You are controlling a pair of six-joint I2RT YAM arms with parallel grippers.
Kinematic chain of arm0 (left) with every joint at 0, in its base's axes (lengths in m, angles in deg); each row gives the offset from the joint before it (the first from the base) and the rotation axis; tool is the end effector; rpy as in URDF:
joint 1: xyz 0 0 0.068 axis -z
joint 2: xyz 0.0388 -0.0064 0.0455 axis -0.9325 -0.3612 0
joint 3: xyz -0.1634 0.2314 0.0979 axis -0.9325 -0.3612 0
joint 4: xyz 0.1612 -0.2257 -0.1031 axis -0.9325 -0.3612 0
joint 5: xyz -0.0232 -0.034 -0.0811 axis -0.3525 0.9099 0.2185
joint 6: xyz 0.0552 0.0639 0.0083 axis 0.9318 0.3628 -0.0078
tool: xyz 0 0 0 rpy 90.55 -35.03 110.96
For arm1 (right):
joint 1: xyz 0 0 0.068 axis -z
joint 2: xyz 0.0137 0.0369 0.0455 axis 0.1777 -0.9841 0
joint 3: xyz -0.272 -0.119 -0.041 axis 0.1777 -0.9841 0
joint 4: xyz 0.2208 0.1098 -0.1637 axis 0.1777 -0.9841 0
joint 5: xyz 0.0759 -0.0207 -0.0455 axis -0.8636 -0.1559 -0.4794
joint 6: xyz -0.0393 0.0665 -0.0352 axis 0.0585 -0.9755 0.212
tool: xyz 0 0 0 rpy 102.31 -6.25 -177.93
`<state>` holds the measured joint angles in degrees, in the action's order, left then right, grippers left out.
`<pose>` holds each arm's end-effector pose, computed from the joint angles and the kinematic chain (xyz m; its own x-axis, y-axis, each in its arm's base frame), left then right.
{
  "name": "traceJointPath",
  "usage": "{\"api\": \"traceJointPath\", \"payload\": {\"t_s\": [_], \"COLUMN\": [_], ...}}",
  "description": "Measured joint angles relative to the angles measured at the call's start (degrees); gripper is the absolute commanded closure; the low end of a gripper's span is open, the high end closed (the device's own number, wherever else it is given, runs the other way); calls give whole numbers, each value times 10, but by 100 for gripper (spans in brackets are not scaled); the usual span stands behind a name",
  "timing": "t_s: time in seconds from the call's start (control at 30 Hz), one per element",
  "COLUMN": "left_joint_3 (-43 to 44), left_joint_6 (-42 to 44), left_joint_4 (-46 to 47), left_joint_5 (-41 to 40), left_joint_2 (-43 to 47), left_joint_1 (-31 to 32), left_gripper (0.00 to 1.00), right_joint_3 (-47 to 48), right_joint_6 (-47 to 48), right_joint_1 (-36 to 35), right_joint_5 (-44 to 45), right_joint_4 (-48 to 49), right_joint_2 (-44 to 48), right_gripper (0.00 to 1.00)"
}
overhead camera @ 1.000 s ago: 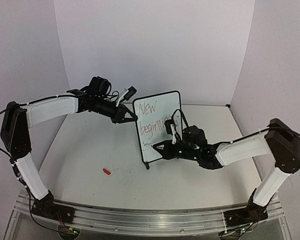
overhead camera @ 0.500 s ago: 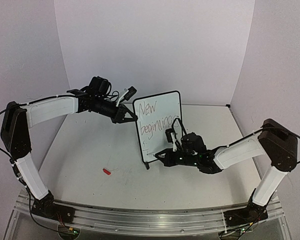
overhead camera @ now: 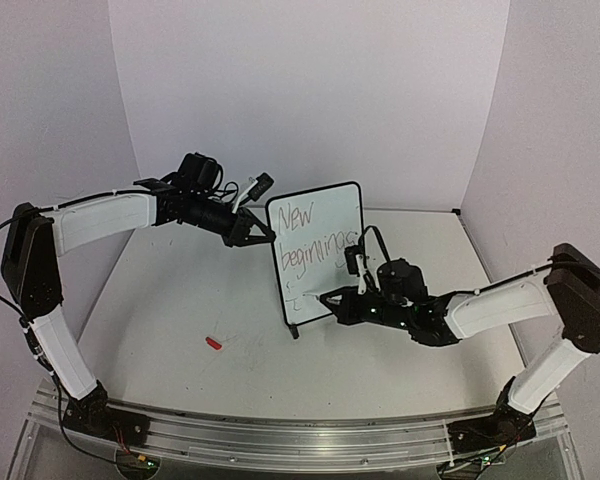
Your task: Write a sentence on the whiteboard
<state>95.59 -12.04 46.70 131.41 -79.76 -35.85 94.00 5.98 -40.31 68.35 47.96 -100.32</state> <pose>0.3531 -0.2884 0.2920 -0.3814 0.4071 -0.8299 0.9173 0.2780 -0.2852 0.2388 0.3060 0.1664 -0.6060 0.0387 -0.7946 -0.6269 0.5917 0.5069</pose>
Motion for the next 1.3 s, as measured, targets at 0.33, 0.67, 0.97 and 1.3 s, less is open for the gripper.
{"api": "traceJointPath", "payload": {"t_s": [0.33, 0.67, 0.97, 1.3], "left_joint_3": [0, 0, 0, 1], "left_joint_6": [1, 1, 1, 1], "left_joint_4": [0, 0, 0, -1], "left_joint_5": [0, 0, 0, 0], "left_joint_2": [0, 0, 0, 0], "left_joint_1": [1, 1, 1, 1], "left_gripper": [100, 100, 100, 100], "right_joint_3": [0, 0, 0, -11], "right_joint_6": [-4, -21, -22, -30], "right_joint_1": [26, 40, 47, 47], "right_joint_5": [-33, -60, -76, -87], "right_joint_4": [9, 33, 43, 48], "right_joint_2": [3, -22, -30, -50], "right_gripper": [100, 100, 100, 100]}}
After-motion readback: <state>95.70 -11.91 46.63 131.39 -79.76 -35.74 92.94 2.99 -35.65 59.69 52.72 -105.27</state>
